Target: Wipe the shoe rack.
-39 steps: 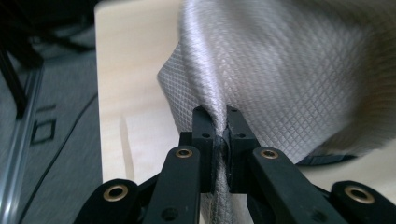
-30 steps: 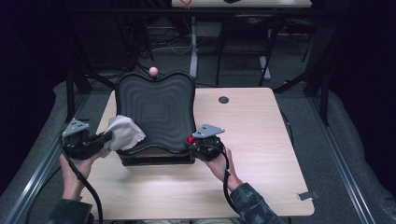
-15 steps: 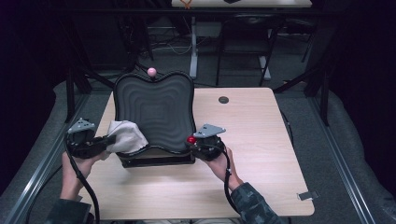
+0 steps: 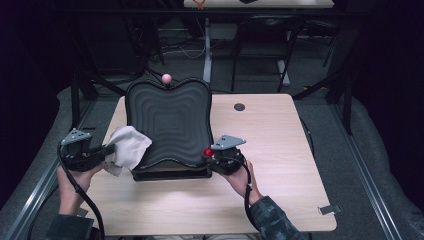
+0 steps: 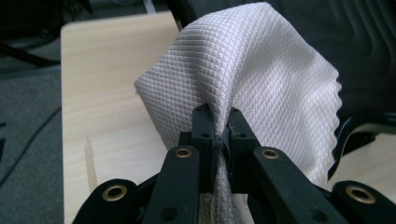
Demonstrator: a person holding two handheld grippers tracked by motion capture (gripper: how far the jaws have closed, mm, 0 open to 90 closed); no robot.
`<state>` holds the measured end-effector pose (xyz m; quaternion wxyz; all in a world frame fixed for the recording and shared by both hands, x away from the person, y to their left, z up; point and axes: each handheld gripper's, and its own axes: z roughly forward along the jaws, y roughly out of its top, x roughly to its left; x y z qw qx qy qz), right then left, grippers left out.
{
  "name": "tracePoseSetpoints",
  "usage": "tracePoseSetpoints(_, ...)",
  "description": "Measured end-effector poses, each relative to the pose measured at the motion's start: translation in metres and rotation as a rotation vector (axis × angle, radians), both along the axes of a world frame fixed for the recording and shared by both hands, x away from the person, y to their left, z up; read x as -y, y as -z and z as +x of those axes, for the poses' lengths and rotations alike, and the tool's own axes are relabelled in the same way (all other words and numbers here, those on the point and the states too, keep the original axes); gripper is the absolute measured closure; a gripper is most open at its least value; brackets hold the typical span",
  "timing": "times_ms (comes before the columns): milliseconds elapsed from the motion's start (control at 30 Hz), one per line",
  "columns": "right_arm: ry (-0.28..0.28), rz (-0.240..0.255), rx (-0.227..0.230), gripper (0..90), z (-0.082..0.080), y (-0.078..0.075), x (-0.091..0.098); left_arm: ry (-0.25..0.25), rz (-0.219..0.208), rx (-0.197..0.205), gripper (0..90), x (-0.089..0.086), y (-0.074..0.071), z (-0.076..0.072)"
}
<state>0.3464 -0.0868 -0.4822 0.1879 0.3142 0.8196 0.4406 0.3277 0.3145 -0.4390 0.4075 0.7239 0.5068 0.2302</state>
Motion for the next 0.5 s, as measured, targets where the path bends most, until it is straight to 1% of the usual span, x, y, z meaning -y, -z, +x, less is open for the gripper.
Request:
tracePoseSetpoints(100, 0.016, 0.003, 0.001, 59.7, -0.007, 0.0, 0.002, 0.017, -0.001, 0.011, 84.4, 0.006, 0.003, 0.002)
tracePoseSetpoints(133, 0.019, 0.002, 0.011, 59.7, -0.01, 0.001, 0.003, 0.031, -0.005, 0.006, 84.4, 0.008, 0.004, 0.004)
tracePoseSetpoints(167, 0.025, -0.002, 0.015, 59.6, -0.013, 0.001, 0.004, 0.036, -0.005, 0.006, 84.4, 0.011, 0.006, 0.006)
tracePoseSetpoints(200, 0.03, -0.008, 0.018, 59.5, -0.015, 0.001, 0.004, 0.039, -0.006, 0.008, 84.4, 0.013, 0.008, 0.008)
tracePoseSetpoints(233, 0.047, -0.025, 0.018, 59.2, -0.017, 0.0, 0.005, 0.042, -0.008, 0.005, 84.4, 0.014, 0.009, 0.011)
tracePoseSetpoints(267, 0.049, -0.023, 0.019, 58.3, -0.018, 0.0, 0.005, 0.043, -0.006, -0.001, 84.4, 0.016, 0.01, 0.013)
tracePoseSetpoints(300, 0.039, -0.015, 0.023, 56.4, -0.017, 0.001, 0.005, 0.042, -0.002, -0.002, 84.4, 0.018, 0.012, 0.015)
tracePoseSetpoints(333, 0.075, -0.049, 0.041, 53.7, -0.019, 0.0, 0.004, 0.044, 0.004, -0.007, 84.4, 0.019, 0.013, 0.018)
tracePoseSetpoints(367, 0.067, -0.029, 0.045, 50.2, -0.017, 0.001, 0.004, 0.04, 0.012, -0.008, 84.5, 0.02, 0.014, 0.02)
tracePoseSetpoints(400, 0.04, 0.005, 0.047, 48.6, -0.015, 0.002, 0.003, 0.039, 0.019, -0.015, 84.5, 0.021, 0.016, 0.021)
tracePoseSetpoints(433, 0.077, -0.033, 0.056, 48.5, -0.016, 0.001, 0.002, 0.043, 0.022, -0.023, 84.5, 0.021, 0.017, 0.022)
tracePoseSetpoints(467, 0.114, -0.056, 0.075, 48.0, -0.017, 0.001, 0.001, 0.041, 0.026, -0.033, 84.5, 0.021, 0.018, 0.023)
tracePoseSetpoints(500, 0.105, -0.04, 0.077, 47.6, -0.016, 0.001, 0.0, 0.043, 0.032, -0.041, 84.5, 0.021, 0.02, 0.024)
